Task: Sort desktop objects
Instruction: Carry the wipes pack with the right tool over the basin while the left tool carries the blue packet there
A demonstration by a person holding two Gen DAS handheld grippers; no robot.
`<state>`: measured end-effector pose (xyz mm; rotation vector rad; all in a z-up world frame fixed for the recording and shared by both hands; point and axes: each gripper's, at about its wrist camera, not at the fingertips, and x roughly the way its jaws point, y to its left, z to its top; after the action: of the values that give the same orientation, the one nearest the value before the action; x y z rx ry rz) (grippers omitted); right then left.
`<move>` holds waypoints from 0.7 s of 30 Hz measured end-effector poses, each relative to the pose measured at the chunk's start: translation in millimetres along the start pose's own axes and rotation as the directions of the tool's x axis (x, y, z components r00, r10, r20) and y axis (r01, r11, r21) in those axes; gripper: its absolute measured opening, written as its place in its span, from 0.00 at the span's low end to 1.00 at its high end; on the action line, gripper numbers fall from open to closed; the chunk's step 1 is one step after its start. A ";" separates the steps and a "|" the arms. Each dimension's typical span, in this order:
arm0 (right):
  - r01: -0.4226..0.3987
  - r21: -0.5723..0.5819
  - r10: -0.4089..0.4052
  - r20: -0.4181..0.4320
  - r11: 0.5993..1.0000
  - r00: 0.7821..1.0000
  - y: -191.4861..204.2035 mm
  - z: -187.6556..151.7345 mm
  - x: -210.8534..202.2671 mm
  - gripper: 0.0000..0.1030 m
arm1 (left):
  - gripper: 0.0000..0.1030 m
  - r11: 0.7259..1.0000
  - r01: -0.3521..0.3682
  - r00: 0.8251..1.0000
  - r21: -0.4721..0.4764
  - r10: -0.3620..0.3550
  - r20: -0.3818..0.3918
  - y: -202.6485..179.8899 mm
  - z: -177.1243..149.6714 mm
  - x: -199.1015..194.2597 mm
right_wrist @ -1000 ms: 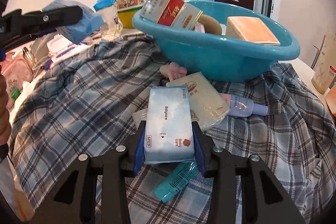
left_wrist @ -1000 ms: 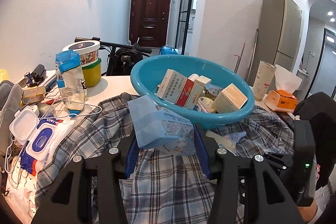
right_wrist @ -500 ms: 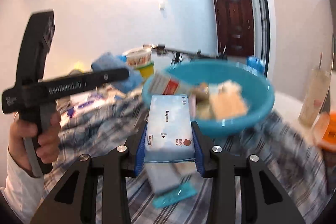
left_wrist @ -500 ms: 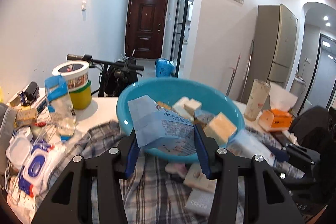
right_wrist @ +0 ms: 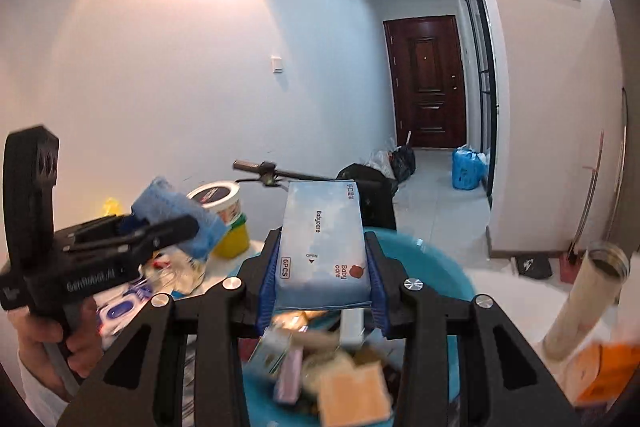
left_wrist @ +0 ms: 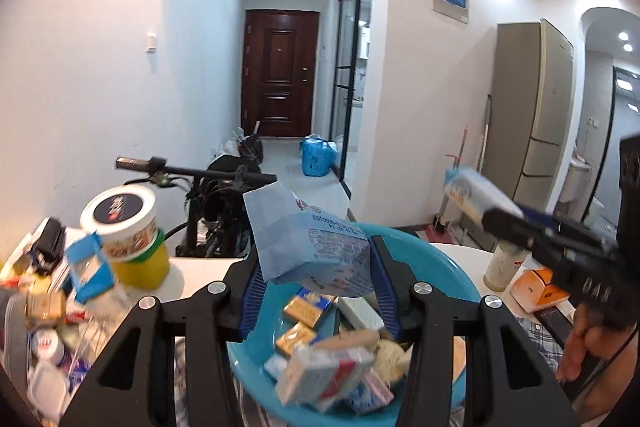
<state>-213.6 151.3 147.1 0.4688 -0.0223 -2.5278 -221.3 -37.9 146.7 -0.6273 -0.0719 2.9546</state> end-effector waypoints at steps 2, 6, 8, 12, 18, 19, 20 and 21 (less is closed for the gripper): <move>0.002 0.011 -0.002 0.003 1.000 1.000 -8.6 9.3 8.9 0.37 | 0.49 1.000 -0.006 1.000 0.020 0.007 -0.005 -1.6 3.8 13.9; 0.012 0.053 -0.012 -0.007 0.999 1.000 -27.5 6.5 26.1 0.37 | 0.49 1.000 -0.005 0.999 0.029 0.006 -0.038 -4.2 -1.4 41.9; 0.001 0.080 0.001 -0.025 0.997 1.000 -32.9 -1.6 36.1 0.37 | 0.49 1.000 -0.011 0.997 0.022 0.013 -0.070 -5.4 -3.2 56.2; 0.006 0.071 -0.001 -0.058 0.997 0.998 -30.9 -11.7 50.4 0.37 | 0.49 0.999 0.003 0.996 0.034 0.001 -0.094 -8.5 -9.5 69.9; -0.004 0.035 0.006 -0.071 0.999 0.997 -22.7 -9.9 51.9 0.37 | 0.49 1.000 -0.001 0.995 0.023 0.003 -0.097 -1.4 -13.1 71.6; -0.002 0.030 0.004 -0.074 1.000 0.997 -22.2 -10.0 51.7 0.37 | 0.49 1.000 0.002 0.995 0.020 0.000 -0.099 0.8 -13.5 72.4; 0.001 0.027 0.002 -0.075 1.000 0.997 -23.6 -9.1 51.7 0.37 | 0.49 1.000 0.003 0.995 0.018 -0.002 -0.102 2.6 -13.6 73.7; 0.000 0.029 0.002 -0.075 1.000 0.997 -24.1 -8.7 51.7 0.37 | 0.49 1.000 0.007 0.994 0.014 -0.005 -0.105 4.1 -14.1 75.0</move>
<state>-263.9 144.7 119.3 0.5751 -0.0302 -2.5096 -284.1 -32.1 103.4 -0.7778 -0.0423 2.9073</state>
